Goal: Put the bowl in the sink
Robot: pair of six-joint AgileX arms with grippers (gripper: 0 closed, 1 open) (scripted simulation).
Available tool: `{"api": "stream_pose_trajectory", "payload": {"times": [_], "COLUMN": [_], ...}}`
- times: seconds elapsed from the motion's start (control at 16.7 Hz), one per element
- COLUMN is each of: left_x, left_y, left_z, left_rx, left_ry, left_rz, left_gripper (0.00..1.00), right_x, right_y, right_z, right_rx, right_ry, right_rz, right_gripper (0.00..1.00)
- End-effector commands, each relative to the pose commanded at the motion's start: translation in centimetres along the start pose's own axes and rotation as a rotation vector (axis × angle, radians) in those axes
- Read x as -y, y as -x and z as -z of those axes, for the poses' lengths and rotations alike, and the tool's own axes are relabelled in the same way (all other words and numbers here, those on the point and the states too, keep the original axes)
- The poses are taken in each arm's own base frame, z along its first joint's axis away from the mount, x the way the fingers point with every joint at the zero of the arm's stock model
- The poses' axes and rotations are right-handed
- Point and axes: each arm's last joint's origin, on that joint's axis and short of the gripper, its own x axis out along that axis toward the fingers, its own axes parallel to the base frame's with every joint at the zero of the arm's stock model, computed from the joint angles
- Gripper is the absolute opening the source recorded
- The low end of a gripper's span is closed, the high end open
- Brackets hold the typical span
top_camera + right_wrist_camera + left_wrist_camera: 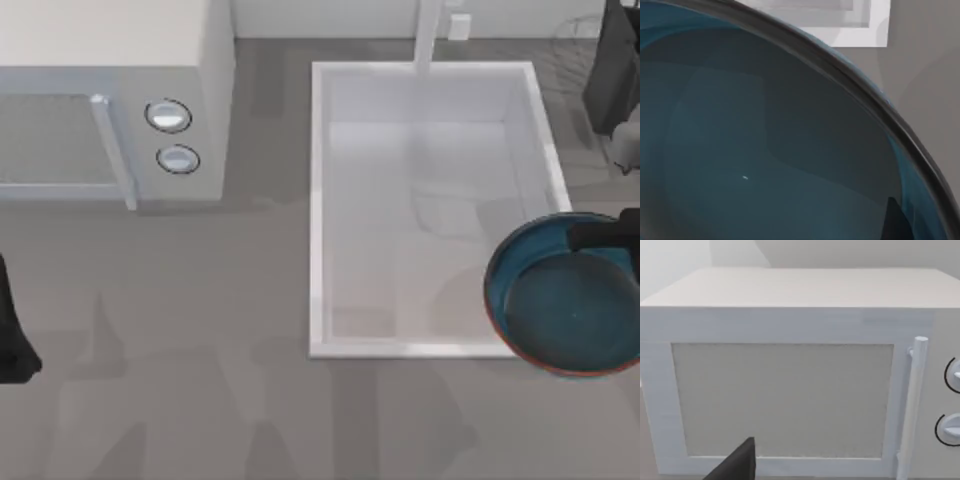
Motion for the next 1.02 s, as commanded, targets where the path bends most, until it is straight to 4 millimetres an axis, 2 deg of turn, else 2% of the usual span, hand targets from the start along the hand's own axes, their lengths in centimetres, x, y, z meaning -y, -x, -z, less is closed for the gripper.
{"api": "stream_pose_trajectory", "payload": {"times": [0.18, 0.48, 0.72, 1.02], "left_x": [0.0, 0.0, 0.0, 0.0], "left_y": [0.0, 0.0, 0.0, 0.0], "left_z": [0.0, 0.0, 0.0, 0.0], "left_rx": [0.0, 0.0, 0.0, 0.0], "left_ry": [0.0, 0.0, 0.0, 0.0], "left_rz": [0.0, 0.0, 0.0, 0.0], "left_gripper": [1.0, 1.0, 1.0, 1.0], "right_x": [0.2, 0.0, -1.1, -3.7], "right_y": [1.7, 1.5, 0.4, -2.3], "right_z": [0.3, 0.2, -1.0, -3.5], "right_rx": [0.019, 0.023, 0.131, 0.398], "right_ry": [-0.001, 0.005, 0.047, 0.117], "right_rz": [-0.007, -0.005, 0.01, 0.039], "right_gripper": [0.0, 0.0, 0.0, 0.0]}}
